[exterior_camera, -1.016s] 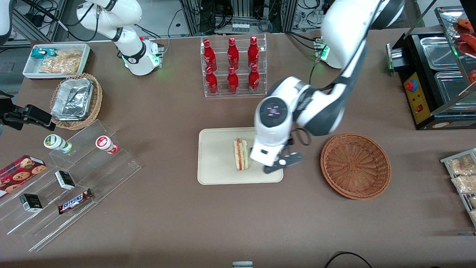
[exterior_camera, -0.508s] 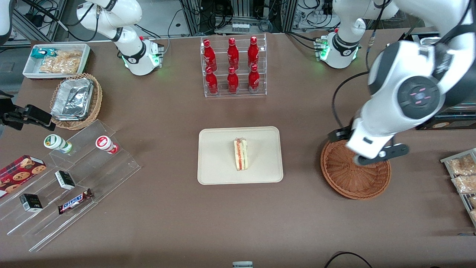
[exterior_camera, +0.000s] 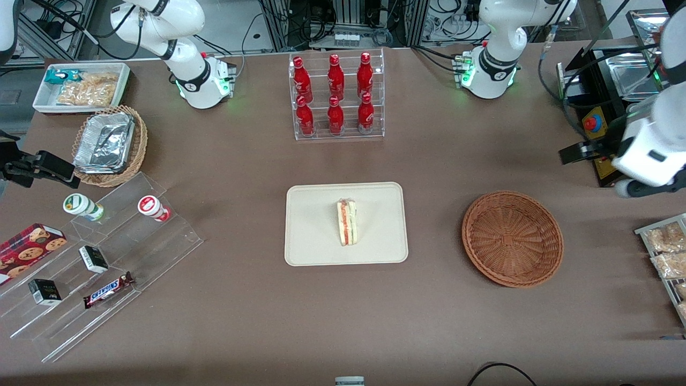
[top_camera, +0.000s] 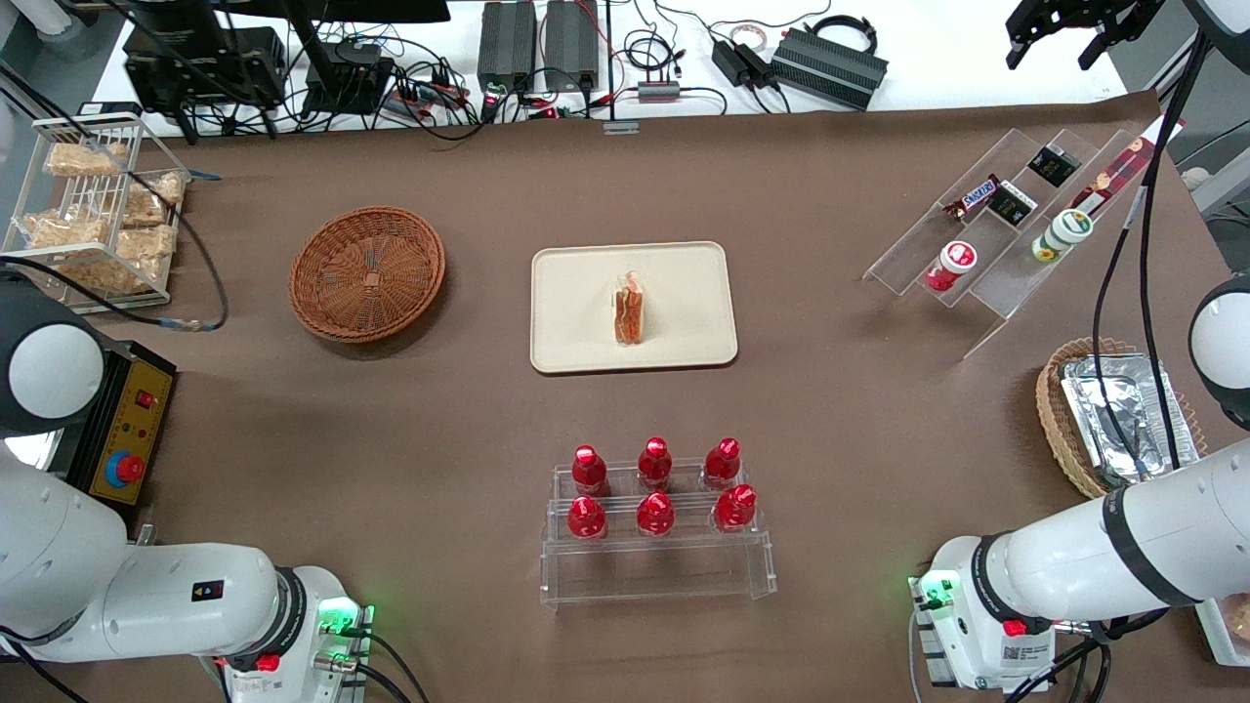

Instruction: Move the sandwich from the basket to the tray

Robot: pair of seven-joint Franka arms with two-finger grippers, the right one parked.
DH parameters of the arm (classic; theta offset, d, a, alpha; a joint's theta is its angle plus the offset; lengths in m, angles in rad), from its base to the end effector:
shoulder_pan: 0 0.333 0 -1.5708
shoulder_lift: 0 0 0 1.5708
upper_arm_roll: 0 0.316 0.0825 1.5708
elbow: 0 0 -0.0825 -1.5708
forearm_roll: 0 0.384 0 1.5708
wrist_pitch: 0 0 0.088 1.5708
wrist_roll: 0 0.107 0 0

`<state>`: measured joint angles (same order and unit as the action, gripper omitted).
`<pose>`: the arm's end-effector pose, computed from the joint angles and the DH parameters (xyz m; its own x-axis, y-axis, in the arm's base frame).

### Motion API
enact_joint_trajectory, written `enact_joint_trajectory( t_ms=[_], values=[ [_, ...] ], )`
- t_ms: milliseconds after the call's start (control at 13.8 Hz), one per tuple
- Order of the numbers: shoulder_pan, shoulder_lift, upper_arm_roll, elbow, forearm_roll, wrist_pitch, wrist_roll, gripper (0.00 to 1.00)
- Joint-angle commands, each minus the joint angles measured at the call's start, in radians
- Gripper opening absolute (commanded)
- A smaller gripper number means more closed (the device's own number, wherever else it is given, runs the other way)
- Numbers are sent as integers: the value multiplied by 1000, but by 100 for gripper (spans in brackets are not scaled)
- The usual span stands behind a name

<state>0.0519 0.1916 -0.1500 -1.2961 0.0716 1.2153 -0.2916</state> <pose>0.5714 -0.0372 0.6160 0.9459 0.2147 -0.2431 0.1909 -0.9745 -0.1177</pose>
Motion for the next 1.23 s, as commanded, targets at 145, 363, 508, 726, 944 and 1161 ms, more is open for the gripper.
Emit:
enact_joint_trajectory(
  t_ms=[145,363,508,726,944,1161],
  values=[
    [-1,-63,-17,-37,-19,-16,5,100],
    [2,-119,-19,-104,-42,-2,17,100],
    [8,-255,-17,-288,-41,58,6,100],
    [8,-301,-13,-342,-20,122,38,100],
    [42,-296,-16,-344,-4,251,117,100],
    [45,-293,-17,-342,-10,257,118,100]
  ],
)
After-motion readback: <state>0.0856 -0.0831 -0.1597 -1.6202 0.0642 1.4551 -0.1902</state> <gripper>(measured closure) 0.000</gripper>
